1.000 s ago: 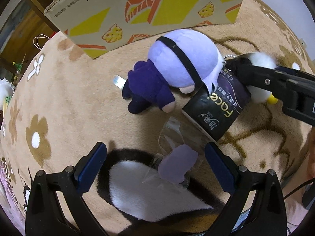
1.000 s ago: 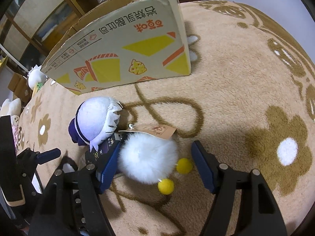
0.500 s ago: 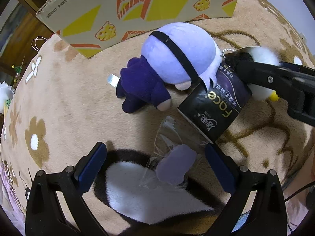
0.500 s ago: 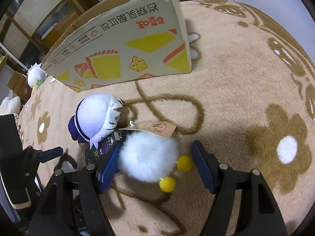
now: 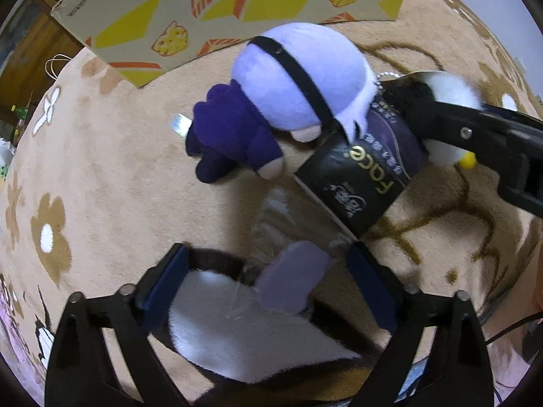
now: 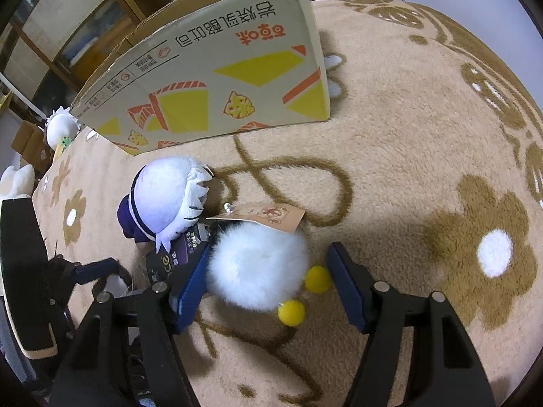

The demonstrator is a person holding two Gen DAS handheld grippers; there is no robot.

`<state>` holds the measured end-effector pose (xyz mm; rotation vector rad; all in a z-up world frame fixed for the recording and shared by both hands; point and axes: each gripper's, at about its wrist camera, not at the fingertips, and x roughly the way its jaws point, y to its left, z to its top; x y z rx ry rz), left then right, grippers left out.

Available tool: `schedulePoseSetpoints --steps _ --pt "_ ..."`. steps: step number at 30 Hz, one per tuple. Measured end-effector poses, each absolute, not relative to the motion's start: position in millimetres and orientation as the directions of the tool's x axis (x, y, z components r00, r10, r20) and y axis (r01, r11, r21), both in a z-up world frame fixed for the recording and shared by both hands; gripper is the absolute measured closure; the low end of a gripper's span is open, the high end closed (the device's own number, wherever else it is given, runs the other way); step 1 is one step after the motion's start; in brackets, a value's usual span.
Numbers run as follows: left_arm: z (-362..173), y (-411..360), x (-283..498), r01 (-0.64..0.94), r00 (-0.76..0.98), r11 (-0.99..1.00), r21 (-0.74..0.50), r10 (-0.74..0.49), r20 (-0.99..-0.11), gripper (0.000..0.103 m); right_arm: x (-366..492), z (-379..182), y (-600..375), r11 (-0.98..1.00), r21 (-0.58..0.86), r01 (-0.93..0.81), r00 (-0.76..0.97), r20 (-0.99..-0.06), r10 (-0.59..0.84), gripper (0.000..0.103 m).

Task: Organize soft objects
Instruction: 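Grasp the clear plastic bag with the left tool while the right tool grasps the white pom-pom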

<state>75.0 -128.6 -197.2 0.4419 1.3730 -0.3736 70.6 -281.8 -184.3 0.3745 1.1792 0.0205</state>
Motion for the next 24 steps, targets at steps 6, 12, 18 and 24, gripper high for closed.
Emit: schedulePoseSetpoints --steps 6,12,18,24 --pt "-195.8 -128.5 72.6 0.508 0.13 0.861 0.021 -0.053 -0.99 0.038 68.5 -184.9 -276.8 0.939 0.309 0.154 0.371 -0.898 0.235 0.046" --pt "-193.0 -127.7 71.2 0.492 0.139 0.871 0.004 -0.074 -0.988 0.052 69.4 -188.6 -273.0 0.929 0.347 0.129 0.35 -0.892 0.285 0.064" --pt "-176.8 -110.5 73.2 0.461 0.169 0.887 -0.022 -0.112 -0.979 0.071 65.9 -175.7 -274.7 0.929 0.352 0.117 0.408 -0.869 0.278 0.069" --pt "-173.5 -91.5 80.8 0.437 0.158 0.897 -0.07 -0.153 -0.976 0.078 61.7 -162.5 -281.9 0.923 0.369 0.108 0.461 -0.841 0.283 0.069"
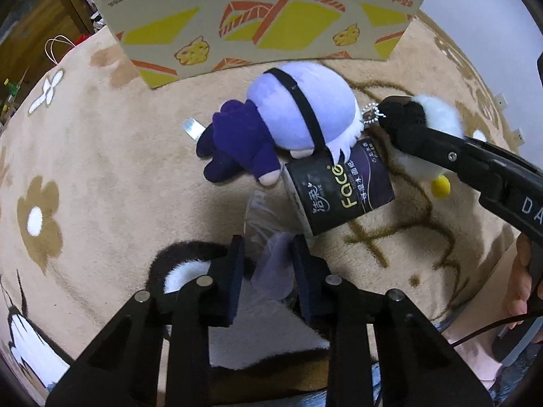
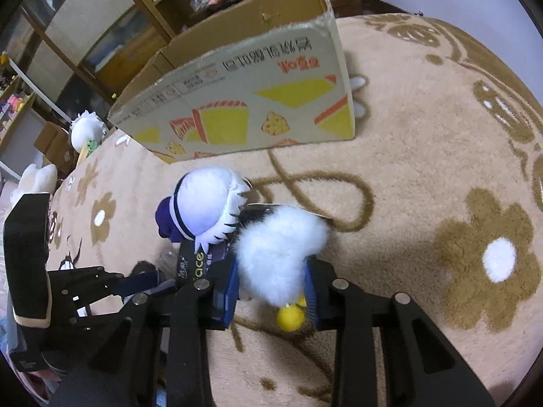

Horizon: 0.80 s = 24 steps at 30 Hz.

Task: Organize soft objects
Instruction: 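Grasp the clear plastic bag with the left tool while the right tool grasps the white pom-pom, then lift and carry the plastic bag and pom-pom over the box with both tools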

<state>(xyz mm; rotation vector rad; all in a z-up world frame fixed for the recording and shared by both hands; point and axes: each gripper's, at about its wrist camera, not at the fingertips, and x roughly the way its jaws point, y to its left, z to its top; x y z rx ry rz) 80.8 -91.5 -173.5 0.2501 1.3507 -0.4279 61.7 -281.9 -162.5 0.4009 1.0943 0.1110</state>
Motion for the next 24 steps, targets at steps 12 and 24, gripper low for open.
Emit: schedulePoseSetpoints --steps 12,24 --pt "-112.0 -65.7 54.5 0.437 0.302 0.898 -0.045 -0.194 -0.933 0.084 50.9 -129.6 -278.6 0.925 0.379 0.039 0.586 -0.758 0.286 0.069" --pt "-55.2 -61.8 42.5 0.388 0.624 0.915 0.11 -0.173 -0.762 0.084 38.8 -87.9 -278.3 0.933 0.359 -0.014 0.736 -0.628 0.253 0.069"
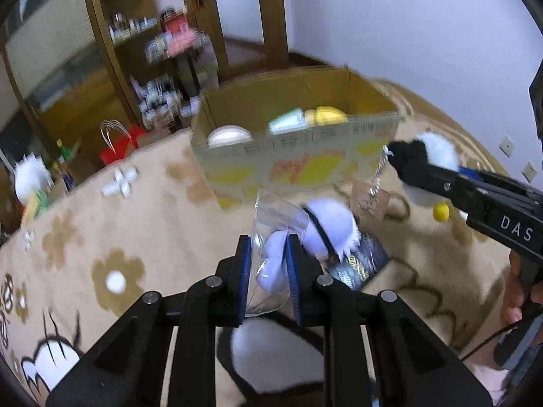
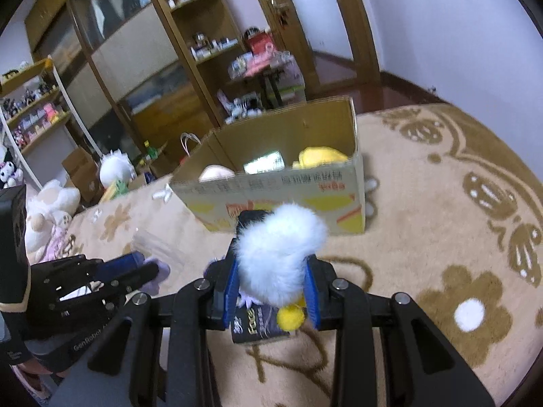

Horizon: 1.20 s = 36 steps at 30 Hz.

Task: Organize soft objects
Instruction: 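Lift and carry the plastic bag and pom-pom over the box with both tools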

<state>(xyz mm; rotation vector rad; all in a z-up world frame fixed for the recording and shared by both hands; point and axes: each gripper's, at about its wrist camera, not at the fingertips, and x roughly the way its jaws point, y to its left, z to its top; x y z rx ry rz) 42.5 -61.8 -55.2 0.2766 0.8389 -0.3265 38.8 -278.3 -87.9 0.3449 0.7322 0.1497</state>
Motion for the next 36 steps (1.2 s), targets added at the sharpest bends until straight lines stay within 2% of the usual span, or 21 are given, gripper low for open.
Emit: schedulePoseSetpoints --steps 7,14,20,28,36 --pt "-26.6 -61.6 55.4 0.319 0.75 0.941 0.113 -0.178 -0.637 0.084 35.8 -62.8 -282.5 0.931 0.364 -0.036 0.81 -0.535 0.24 0.069" --pt "-3.9 -66.5 82.9 0.296 0.812 0.948 0.119 -0.183 -0.554 0.083 48.1 -34.2 -283.2 0.947 0.315 -0.058 0.865 -0.458 0.206 0.069" --pt "4.2 -73.8 106.3 0.29 0.848 0.947 0.136 -0.188 -0.495 0.083 72.1 -24.2 -283.5 0.965 0.258 -0.054 0.883 -0.438 0.167 0.069" --pt "-9.8 -78.6 150.9 0.284 0.833 0.953 0.104 -0.191 -0.52 0.083 99.6 -25.1 -285.1 0.978 0.206 -0.036 0.889 -0.44 0.126 0.069" --pt "-24.9 -84.7 170.5 0.304 0.811 0.948 0.095 -0.206 -0.548 0.083 118.6 -44.7 -294.3 0.975 0.221 -0.012 0.868 -0.482 0.12 0.069"
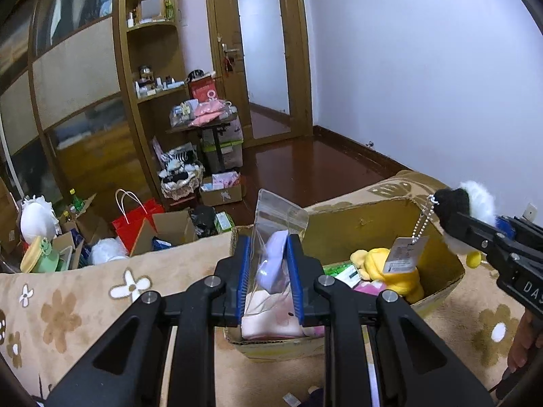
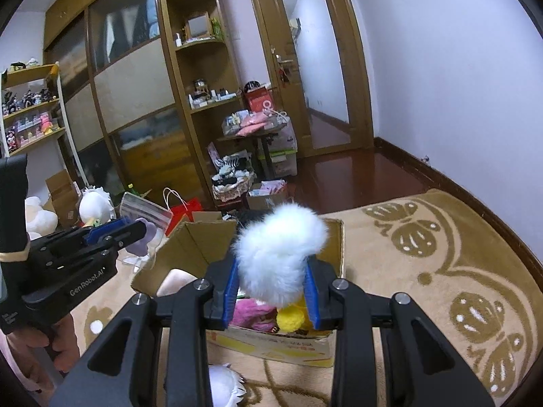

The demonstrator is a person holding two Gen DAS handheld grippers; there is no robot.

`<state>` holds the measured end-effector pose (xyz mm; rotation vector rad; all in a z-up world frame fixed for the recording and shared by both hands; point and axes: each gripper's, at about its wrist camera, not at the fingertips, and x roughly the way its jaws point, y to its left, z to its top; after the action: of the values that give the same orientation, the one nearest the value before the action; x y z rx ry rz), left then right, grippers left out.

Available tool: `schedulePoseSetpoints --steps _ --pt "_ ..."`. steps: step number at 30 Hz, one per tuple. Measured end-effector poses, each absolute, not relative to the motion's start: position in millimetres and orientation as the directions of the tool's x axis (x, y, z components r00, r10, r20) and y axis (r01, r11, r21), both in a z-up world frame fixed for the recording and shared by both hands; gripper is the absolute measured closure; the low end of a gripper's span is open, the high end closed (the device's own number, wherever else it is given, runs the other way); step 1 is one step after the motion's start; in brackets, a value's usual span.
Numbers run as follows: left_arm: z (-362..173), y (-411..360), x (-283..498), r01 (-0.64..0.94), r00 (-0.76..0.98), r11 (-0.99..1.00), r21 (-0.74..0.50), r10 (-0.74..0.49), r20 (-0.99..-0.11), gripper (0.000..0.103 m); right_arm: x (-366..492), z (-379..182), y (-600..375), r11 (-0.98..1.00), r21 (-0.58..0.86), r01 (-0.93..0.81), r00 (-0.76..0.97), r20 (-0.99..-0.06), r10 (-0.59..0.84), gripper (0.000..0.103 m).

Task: Organize soft objects
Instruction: 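Lift and carry the plastic bag and pom-pom over the box with both tools, then open both tools to drop the plastic bag and pom-pom into the box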

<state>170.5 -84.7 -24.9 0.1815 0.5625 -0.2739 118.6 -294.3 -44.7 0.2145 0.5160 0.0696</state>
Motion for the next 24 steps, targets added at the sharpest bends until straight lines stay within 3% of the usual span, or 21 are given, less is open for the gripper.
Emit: schedulePoseSetpoints --steps 24 --pt "-61.6 -89.4 186.0 0.321 0.731 0.942 0.097 -0.182 -0.657 0.077 139.3 -87.1 -295.9 0.975 0.224 0.018 0.797 -0.591 0.121 0.065"
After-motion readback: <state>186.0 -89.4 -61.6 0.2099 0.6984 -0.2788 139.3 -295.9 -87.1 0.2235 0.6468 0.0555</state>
